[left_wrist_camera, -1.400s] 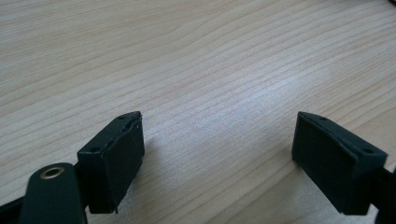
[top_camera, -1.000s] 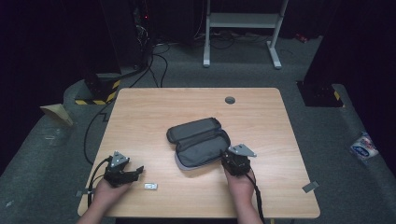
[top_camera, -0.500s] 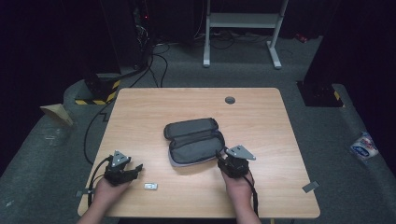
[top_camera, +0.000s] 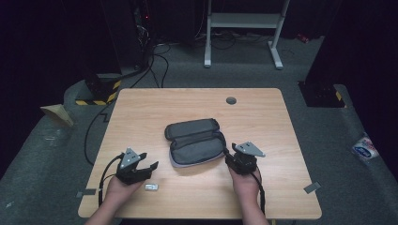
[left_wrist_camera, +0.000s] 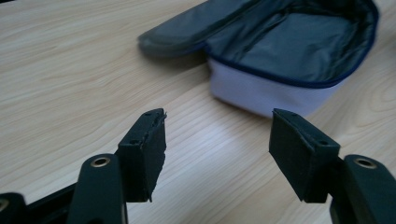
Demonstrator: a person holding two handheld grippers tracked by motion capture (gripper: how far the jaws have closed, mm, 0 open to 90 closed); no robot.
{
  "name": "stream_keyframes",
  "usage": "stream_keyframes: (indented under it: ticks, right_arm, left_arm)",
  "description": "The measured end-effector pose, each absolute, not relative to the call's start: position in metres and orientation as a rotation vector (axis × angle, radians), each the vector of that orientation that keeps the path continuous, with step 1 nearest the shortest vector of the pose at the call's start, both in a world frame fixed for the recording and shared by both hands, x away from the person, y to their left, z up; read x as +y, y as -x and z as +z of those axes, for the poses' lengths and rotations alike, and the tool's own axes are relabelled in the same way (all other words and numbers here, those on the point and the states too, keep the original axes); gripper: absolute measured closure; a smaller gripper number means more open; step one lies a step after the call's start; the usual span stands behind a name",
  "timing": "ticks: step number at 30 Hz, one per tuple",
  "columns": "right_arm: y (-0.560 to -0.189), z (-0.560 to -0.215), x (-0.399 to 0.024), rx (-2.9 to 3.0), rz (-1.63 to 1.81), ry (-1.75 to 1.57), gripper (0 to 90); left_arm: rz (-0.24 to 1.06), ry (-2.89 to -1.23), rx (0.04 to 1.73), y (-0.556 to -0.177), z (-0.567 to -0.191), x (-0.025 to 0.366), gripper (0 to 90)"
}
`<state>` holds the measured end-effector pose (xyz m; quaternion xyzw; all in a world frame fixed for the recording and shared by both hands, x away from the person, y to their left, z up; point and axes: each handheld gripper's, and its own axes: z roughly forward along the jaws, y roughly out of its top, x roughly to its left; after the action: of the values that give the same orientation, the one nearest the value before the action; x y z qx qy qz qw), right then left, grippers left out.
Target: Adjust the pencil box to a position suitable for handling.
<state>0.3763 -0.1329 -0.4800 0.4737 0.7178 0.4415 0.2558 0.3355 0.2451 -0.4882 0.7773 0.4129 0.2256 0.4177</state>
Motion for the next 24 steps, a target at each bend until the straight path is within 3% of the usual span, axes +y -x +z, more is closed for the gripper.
stream_keyframes:
  ticks: [11, 24]
  right_arm:
    - [-0.398, -0.488, -0.123, 1.969, 1.196, -1.328, 60.3]
    - [-0.389, -0.496, -0.117, 2.033, 1.218, -1.328, 56.5]
  left_arm:
    - [0.490, -2.023, 0.981, -0.340, -0.494, 0.189, 33.7]
    - [0.512, -2.011, 1.063, -0.359, -0.503, 0.196, 42.0]
